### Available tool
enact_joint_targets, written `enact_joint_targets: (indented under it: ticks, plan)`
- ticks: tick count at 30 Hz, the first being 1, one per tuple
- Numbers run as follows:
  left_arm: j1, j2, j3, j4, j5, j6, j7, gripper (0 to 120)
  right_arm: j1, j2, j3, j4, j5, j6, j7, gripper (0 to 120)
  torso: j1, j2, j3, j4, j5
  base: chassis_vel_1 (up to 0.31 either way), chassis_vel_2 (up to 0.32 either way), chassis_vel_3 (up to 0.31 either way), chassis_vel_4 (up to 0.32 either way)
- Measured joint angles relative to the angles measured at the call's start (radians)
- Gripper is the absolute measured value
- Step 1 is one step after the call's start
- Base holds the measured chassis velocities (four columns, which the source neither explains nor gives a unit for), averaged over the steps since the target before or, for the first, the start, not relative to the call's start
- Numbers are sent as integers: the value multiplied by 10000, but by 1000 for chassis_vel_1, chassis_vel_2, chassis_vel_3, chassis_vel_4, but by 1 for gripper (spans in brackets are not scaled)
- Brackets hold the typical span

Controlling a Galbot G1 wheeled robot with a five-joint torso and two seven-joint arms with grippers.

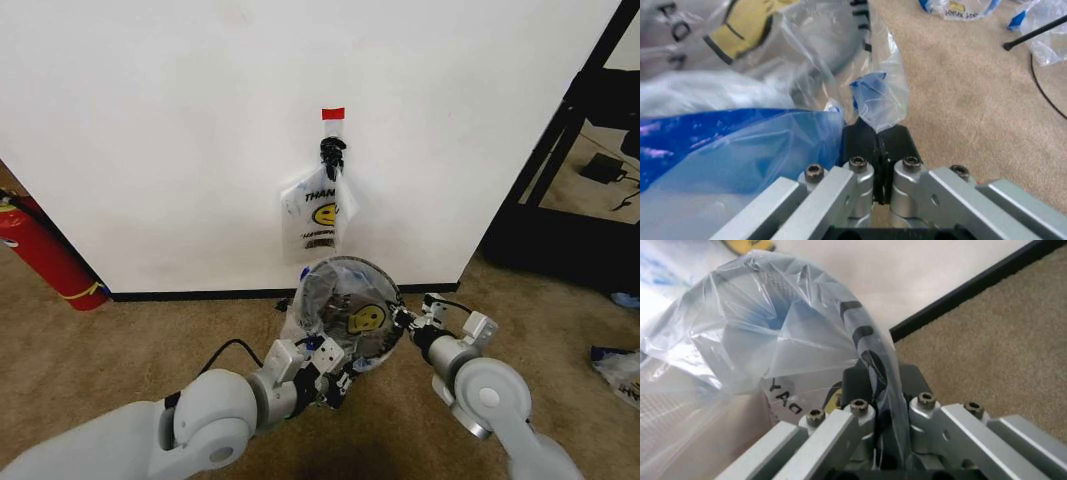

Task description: Pick up the garbage bag from the wall and place it over the trash bin.

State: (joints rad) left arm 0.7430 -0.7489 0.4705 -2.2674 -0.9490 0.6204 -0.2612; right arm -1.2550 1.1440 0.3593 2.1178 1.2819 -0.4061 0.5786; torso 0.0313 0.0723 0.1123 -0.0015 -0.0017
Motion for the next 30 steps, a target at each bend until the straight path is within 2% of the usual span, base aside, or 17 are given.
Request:
enact_joint_targets:
  ticks: [5,10,14,21,25,30]
  plan:
    - [203,-433,39,485,460,-231,199,0,-33,174,78,131,245,6,223,0,0,0,0,-2,2,0,0,0,0]
    - [724,-850,-264,976,916,-462,413,0,-108,269,77,231,335,1,289,0,0,0,0,-2,-1,0,0,0,0]
    - [1736,-1334,-801,1405,1592,-797,676,0,-174,275,76,276,336,-10,308,0,0,0,0,1,-2,0,0,0,0]
    - [2216,-1689,-1090,1789,2226,-1062,835,0,-103,248,45,282,367,-12,353,0,0,0,0,-1,-1,0,0,0,0]
    - [2319,-1518,-1326,1518,2320,-871,685,0,-102,216,43,250,299,-12,325,0,0,0,0,-2,-2,0,0,0,0]
    - [2717,-952,-1695,395,2264,-302,192,20,-41,173,87,27,126,49,233,0,0,0,0,-2,0,0,0,0,0]
